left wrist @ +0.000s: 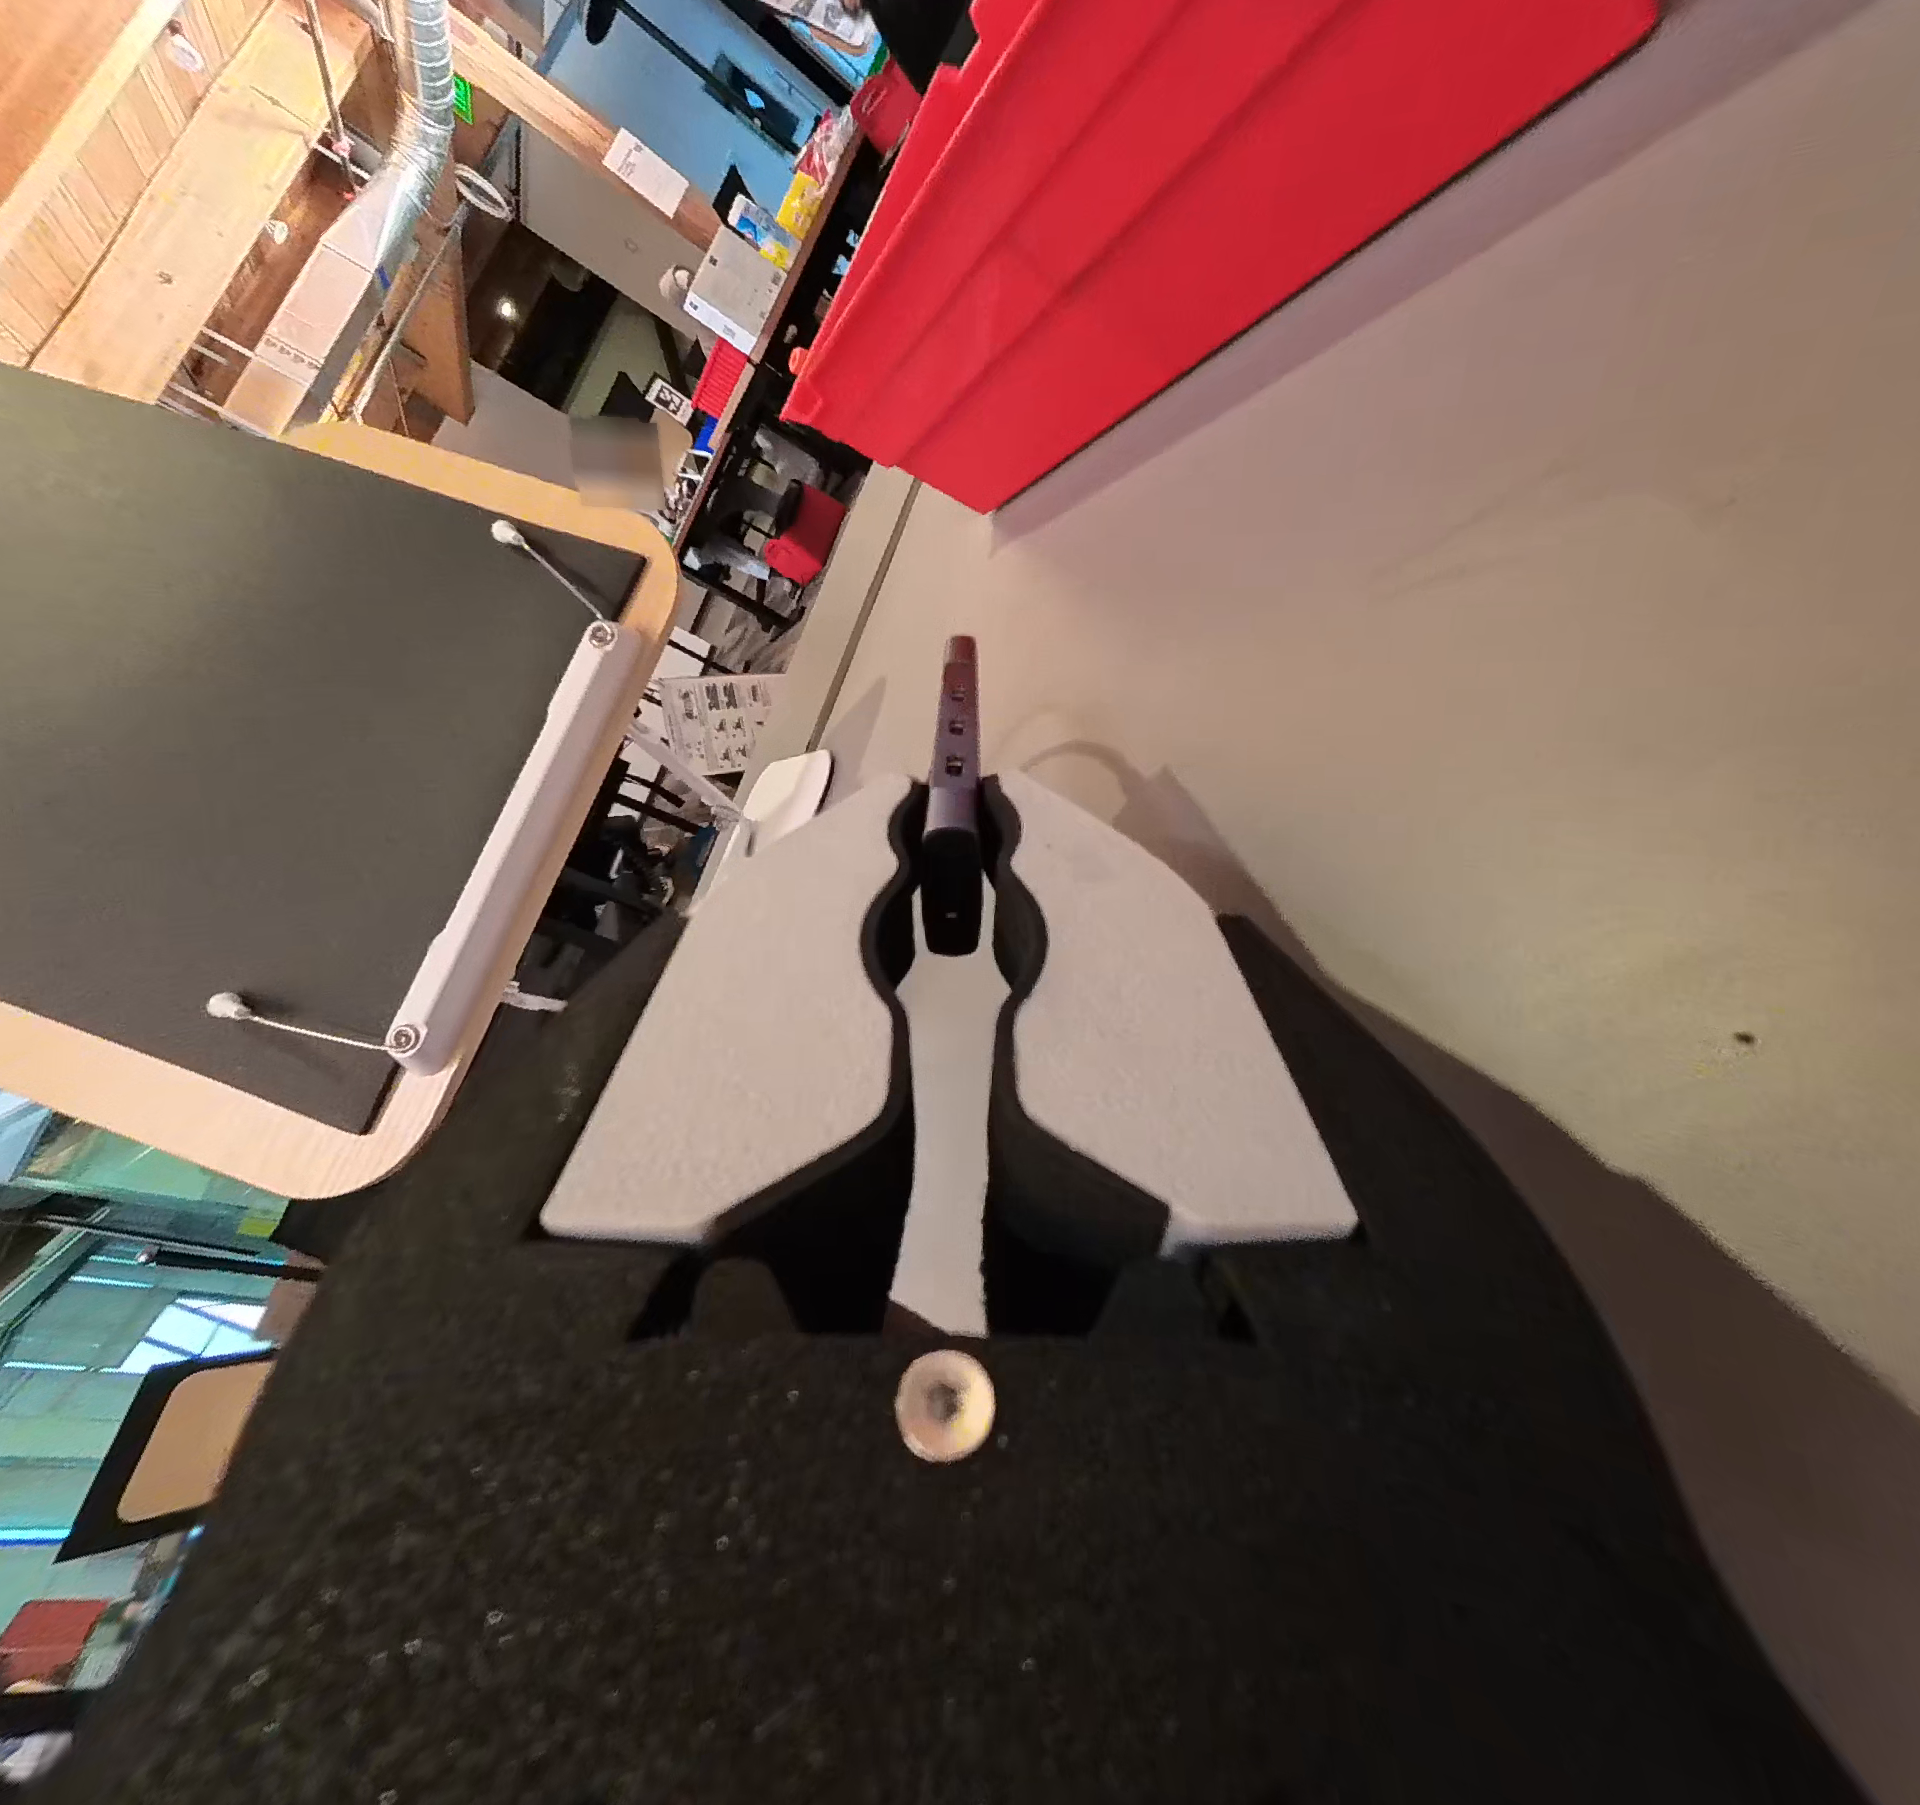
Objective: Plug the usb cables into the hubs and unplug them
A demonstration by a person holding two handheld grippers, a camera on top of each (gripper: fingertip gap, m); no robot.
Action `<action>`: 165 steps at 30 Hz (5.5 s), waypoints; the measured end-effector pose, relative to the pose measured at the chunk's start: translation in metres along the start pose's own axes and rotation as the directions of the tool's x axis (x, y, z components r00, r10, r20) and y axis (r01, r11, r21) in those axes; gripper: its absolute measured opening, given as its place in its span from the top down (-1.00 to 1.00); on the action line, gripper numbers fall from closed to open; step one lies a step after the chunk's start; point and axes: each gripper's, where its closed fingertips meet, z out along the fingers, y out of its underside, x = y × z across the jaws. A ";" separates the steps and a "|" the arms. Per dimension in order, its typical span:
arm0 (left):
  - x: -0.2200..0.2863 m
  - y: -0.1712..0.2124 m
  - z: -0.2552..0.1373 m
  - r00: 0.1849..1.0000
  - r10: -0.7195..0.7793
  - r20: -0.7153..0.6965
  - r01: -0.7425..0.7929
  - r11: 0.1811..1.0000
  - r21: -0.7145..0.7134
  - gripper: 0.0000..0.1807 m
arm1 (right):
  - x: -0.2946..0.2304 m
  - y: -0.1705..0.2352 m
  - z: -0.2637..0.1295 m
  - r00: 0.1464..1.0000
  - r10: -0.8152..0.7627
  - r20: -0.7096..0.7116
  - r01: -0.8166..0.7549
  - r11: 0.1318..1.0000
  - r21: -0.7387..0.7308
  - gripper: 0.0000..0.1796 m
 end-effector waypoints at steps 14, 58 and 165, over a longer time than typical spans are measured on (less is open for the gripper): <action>0.003 0.003 0.002 1.000 -0.006 -0.024 0.005 1.000 -0.015 0.89 | 0.034 0.001 -0.018 0.988 0.017 0.153 -0.008 0.998 -0.055 0.51; -0.026 -0.045 -0.025 0.992 -0.104 0.070 0.084 0.967 0.240 0.70 | -0.044 -0.120 -0.278 0.817 0.219 -0.533 0.523 0.108 0.846 0.91; -0.032 0.115 -0.253 0.548 -0.649 0.528 0.831 0.496 -0.252 0.76 | -0.103 -0.098 -0.125 0.805 0.550 0.223 -0.270 0.004 0.963 0.53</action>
